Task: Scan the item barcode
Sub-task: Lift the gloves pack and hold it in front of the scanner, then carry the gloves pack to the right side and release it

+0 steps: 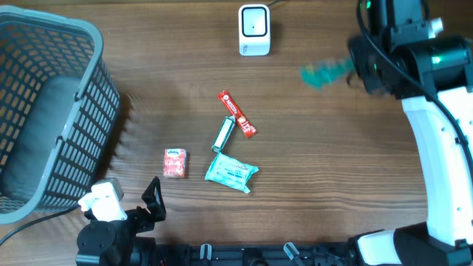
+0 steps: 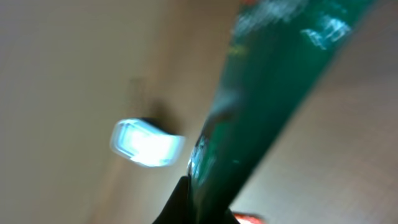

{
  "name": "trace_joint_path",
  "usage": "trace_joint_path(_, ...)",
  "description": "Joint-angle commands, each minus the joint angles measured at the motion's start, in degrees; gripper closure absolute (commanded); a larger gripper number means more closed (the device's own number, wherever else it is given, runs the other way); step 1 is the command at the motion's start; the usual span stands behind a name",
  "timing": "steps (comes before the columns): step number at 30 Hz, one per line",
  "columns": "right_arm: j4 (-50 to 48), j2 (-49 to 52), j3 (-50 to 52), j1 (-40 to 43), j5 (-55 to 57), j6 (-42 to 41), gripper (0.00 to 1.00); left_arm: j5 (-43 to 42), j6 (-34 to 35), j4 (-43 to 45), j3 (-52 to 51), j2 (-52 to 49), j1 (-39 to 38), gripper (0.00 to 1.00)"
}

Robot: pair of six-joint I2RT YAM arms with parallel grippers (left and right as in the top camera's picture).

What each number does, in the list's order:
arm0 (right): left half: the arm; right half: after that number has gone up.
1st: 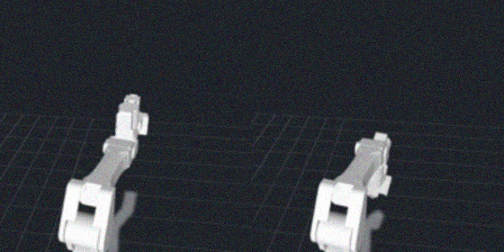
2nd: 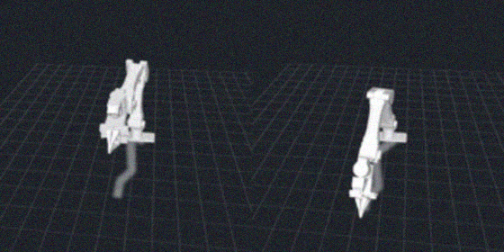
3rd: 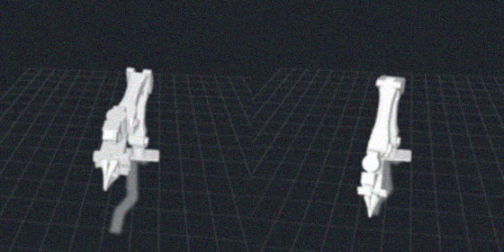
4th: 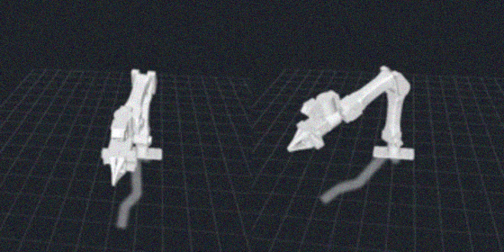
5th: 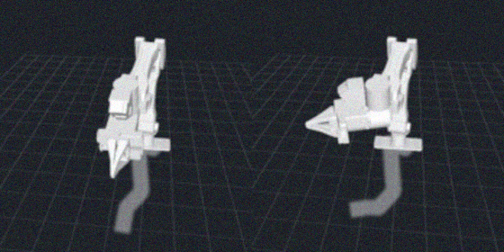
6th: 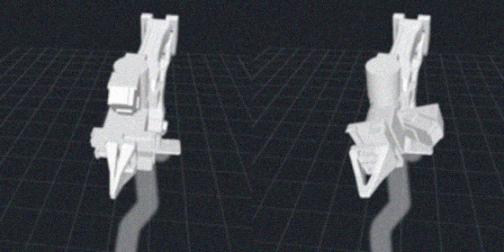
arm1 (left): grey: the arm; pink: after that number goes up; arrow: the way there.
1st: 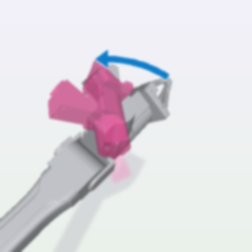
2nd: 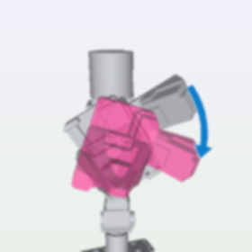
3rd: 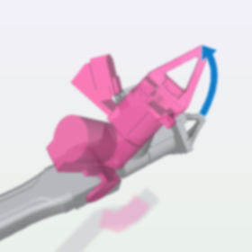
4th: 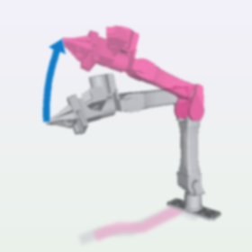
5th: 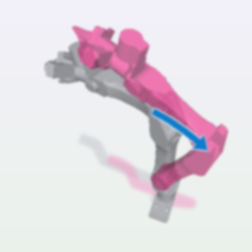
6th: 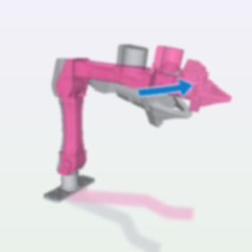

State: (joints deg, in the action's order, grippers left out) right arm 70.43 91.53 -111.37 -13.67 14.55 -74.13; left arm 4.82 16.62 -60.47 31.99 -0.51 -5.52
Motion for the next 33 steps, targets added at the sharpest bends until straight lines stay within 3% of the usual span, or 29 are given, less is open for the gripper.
trace_joint_path(1, -13.9, 1.6, 2.2, -0.5, -6.5, 17.2, 0.95, 0.8, -0.8, 0.2, -0.3, 0.1, -0.3, 0.0)
trace_joint_path(7, -31.3, 4.8, 8.6, -1.2, -9.4, 16.7, 0.95, 0.8, -0.8, 0.2, -0.3, 0.1, -0.3, 0.0)
trace_joint_path(13, -64.0, 11.1, 18.7, -1.2, -20.3, 17.9, 0.96, 0.8, -0.8, 0.2, -0.3, 0.1, -0.3, 0.0)
trace_joint_path(16, -80.1, 17.8, 20.3, -1.2, -27.4, 23.1, 0.95, 0.8, -0.8, 0.2, -0.3, 0.1, -0.3, 0.0)
trace_joint_path(25, -112.4, 41.2, 20.3, -1.2, -35.7, 12.5, 0.95, 0.8, -0.8, 0.2, -0.3, 0.1, -0.3, 0.0)
trace_joint_path(33, -114.4, 45.1, 20.3, -1.1, -33.9, 17.2, 0.95, 0.8, -0.8, 0.2, -0.3, 0.1, -0.3, 0.0)
